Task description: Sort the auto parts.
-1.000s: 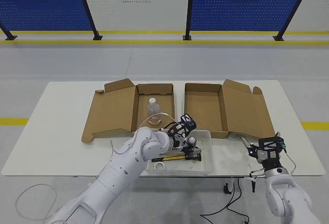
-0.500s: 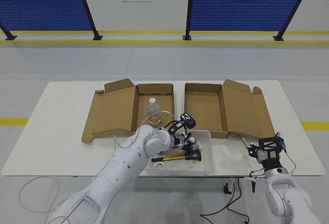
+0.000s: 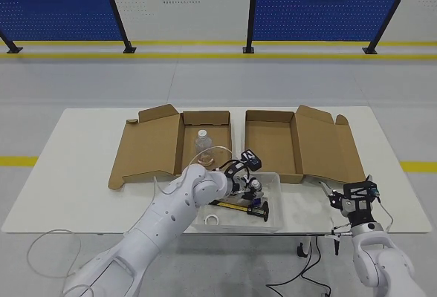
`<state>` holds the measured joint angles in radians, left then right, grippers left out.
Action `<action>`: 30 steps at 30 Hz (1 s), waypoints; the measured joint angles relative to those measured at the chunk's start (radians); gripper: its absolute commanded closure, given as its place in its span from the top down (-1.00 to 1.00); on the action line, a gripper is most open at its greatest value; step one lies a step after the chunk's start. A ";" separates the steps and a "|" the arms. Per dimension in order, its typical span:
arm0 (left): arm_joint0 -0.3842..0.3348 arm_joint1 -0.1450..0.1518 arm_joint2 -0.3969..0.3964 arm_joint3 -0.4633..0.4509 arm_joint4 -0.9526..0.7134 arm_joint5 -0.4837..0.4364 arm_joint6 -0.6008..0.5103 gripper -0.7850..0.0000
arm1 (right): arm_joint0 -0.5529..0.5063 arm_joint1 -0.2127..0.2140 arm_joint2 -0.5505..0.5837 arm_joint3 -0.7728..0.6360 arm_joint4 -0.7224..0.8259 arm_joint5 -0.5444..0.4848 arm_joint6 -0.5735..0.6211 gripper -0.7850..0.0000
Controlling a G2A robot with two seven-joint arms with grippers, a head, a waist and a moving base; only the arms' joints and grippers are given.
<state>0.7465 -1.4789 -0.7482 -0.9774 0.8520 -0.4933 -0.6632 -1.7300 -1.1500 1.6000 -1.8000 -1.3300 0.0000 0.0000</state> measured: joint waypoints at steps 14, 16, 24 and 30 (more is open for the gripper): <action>0.029 0.019 -0.012 -0.070 0.137 0.002 0.078 -1.00 | 0.000 0.000 0.000 0.000 0.000 0.000 0.000 1.00; 0.039 0.024 -0.023 -0.087 0.152 0.020 0.088 -1.00 | 0.000 0.000 0.000 0.000 0.000 0.000 0.000 1.00; 0.109 0.054 -0.091 -0.221 0.209 0.107 0.068 -1.00 | 0.000 0.000 0.000 0.000 0.000 0.000 0.000 1.00; 0.172 0.083 -0.158 -0.350 0.212 0.084 0.011 -1.00 | 0.000 0.000 0.000 0.000 0.000 0.000 0.000 1.00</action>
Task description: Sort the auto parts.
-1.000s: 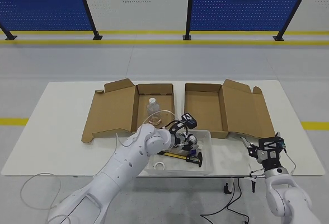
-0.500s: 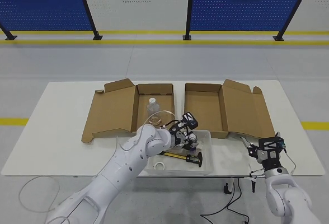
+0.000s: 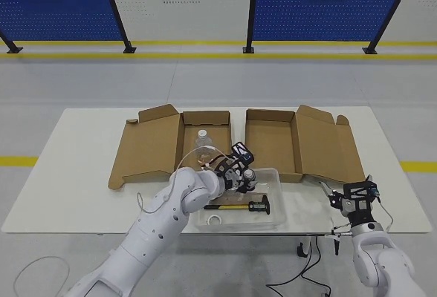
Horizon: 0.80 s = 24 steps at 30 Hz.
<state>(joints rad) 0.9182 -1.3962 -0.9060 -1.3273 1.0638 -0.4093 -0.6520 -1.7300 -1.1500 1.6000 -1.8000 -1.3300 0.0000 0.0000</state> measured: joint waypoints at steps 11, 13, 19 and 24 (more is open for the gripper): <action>0.086 0.033 -0.062 -0.214 -0.039 -0.043 -0.157 -1.00 | 0.000 0.000 0.000 0.000 0.000 0.000 0.000 1.00; 0.093 0.037 -0.070 -0.241 -0.049 -0.049 -0.179 -1.00 | 0.000 0.000 0.000 0.000 0.000 0.000 0.000 1.00; 0.109 0.050 -0.083 -0.323 -0.062 -0.061 -0.262 -1.00 | 0.000 0.000 0.000 0.000 0.000 0.000 0.000 1.00; 0.115 0.057 -0.085 -0.346 -0.067 -0.068 -0.297 -1.00 | 0.000 0.000 0.000 0.000 0.000 0.000 0.000 1.00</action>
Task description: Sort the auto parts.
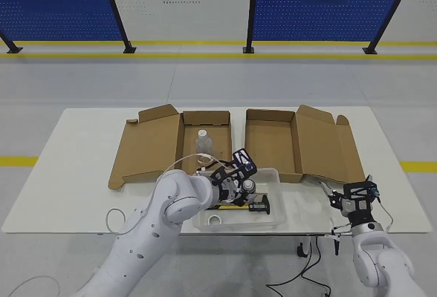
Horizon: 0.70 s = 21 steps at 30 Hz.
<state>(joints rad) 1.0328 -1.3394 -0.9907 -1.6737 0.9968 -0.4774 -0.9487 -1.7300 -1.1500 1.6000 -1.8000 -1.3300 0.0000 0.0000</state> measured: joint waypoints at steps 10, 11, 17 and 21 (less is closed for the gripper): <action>-0.018 0.007 -0.014 0.001 -0.010 0.017 0.034 -1.00 | 0.000 0.000 0.000 0.000 0.000 0.000 0.000 1.00; -0.024 0.008 -0.020 0.005 -0.008 0.022 0.048 -1.00 | 0.000 0.000 0.000 0.000 0.000 0.000 0.000 1.00; -0.062 0.009 -0.046 0.034 0.030 0.069 0.129 -1.00 | 0.000 0.000 0.000 0.000 0.000 0.000 0.000 1.00; -0.102 0.006 -0.048 0.082 0.078 0.118 0.179 -1.00 | 0.000 0.000 0.000 0.000 0.000 0.000 0.000 1.00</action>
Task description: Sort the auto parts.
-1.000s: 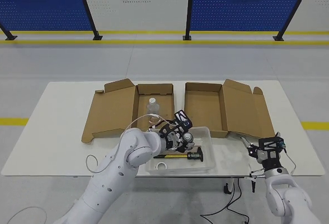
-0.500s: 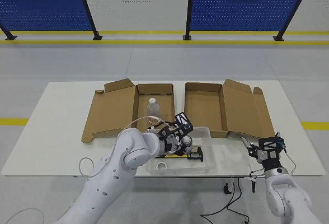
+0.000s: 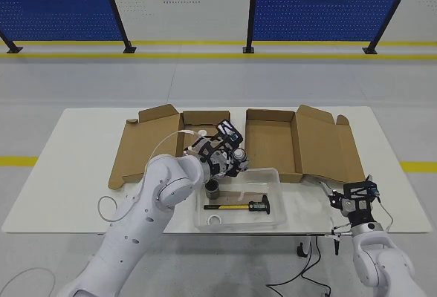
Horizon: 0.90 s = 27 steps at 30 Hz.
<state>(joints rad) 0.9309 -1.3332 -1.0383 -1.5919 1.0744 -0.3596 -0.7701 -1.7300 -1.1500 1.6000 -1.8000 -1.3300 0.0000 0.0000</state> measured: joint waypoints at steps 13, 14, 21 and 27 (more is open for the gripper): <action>-0.128 -0.035 0.103 0.254 0.154 0.123 0.116 -1.00 | 0.000 0.000 0.000 0.000 0.000 0.000 0.000 1.00; -0.141 -0.039 0.113 0.277 0.163 0.127 0.118 -1.00 | 0.000 0.000 0.000 0.000 0.000 0.000 0.000 1.00; -0.202 -0.063 0.166 0.390 0.201 0.168 0.131 -1.00 | 0.000 0.000 0.000 0.000 0.000 0.000 0.000 1.00; -0.249 -0.089 0.199 0.500 0.177 0.163 0.176 -1.00 | 0.000 0.000 0.000 0.000 0.000 0.000 0.000 1.00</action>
<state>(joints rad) 0.6823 -1.4220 -0.8395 -1.0920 1.2515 -0.1963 -0.5945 -1.7300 -1.1500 1.6000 -1.8000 -1.3300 0.0000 0.0000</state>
